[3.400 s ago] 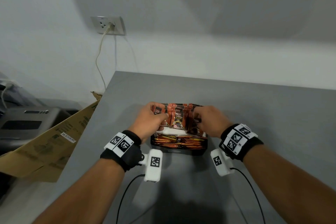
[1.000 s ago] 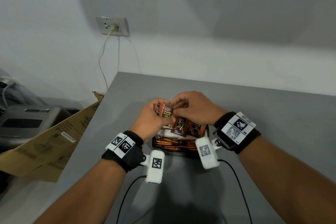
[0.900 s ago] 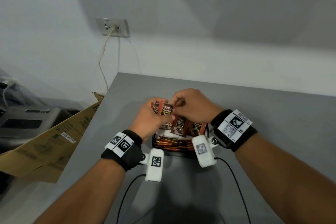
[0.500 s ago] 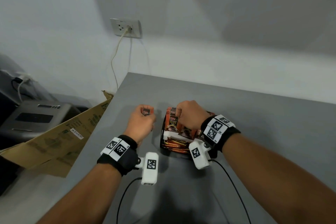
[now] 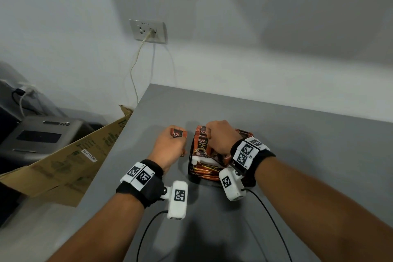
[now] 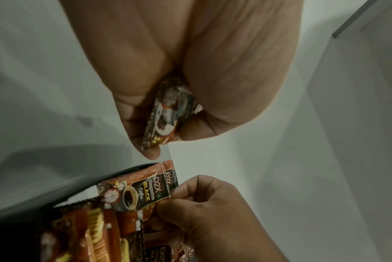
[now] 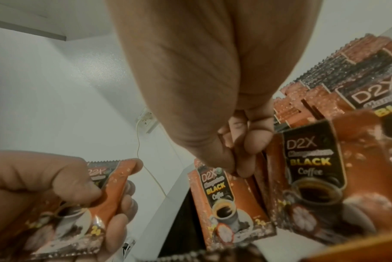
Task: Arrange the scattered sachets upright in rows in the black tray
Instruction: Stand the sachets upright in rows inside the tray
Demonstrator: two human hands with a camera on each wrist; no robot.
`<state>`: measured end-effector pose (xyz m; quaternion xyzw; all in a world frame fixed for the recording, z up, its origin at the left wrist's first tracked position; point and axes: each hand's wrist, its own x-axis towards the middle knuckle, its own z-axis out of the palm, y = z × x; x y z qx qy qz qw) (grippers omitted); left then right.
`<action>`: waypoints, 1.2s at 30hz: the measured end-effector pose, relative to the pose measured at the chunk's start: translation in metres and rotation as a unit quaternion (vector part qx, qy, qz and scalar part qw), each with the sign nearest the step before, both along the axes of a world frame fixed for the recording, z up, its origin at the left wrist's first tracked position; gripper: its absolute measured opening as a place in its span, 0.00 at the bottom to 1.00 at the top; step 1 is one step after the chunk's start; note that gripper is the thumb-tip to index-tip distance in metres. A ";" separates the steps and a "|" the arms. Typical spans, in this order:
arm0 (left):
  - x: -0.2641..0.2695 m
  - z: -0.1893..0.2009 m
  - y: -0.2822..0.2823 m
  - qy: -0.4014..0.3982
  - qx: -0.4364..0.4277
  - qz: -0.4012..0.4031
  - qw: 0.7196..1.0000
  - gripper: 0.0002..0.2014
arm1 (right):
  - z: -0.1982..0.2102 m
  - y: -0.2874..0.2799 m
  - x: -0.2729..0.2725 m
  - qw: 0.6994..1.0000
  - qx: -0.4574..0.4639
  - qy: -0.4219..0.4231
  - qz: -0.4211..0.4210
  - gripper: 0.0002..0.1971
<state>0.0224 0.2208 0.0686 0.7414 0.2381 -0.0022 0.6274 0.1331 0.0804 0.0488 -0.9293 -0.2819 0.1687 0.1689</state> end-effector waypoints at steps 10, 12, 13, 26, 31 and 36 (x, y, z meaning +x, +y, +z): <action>0.000 -0.007 0.000 0.002 -0.011 0.015 1.000 0.13 | 0.026 -0.025 0.007 0.993 0.103 0.025 -0.047 0.01; 0.002 -0.004 -0.005 -0.018 -0.014 0.003 1.000 0.15 | 0.040 -0.033 0.003 0.988 0.135 0.063 -0.033 0.04; 0.003 -0.001 -0.010 -0.030 -0.022 -0.005 0.999 0.16 | 0.046 -0.036 -0.001 0.985 0.148 0.091 -0.022 0.07; 0.008 -0.005 -0.004 -0.023 0.015 0.031 0.999 0.12 | 0.033 -0.033 -0.009 0.998 0.035 0.047 0.014 0.10; 0.002 -0.012 0.004 -0.004 0.031 0.021 0.999 0.11 | 0.022 -0.010 -0.015 0.995 -0.032 0.081 0.051 0.12; -0.002 -0.016 0.007 0.011 0.041 0.017 0.999 0.11 | 0.019 0.001 -0.014 0.994 -0.042 0.083 0.056 0.14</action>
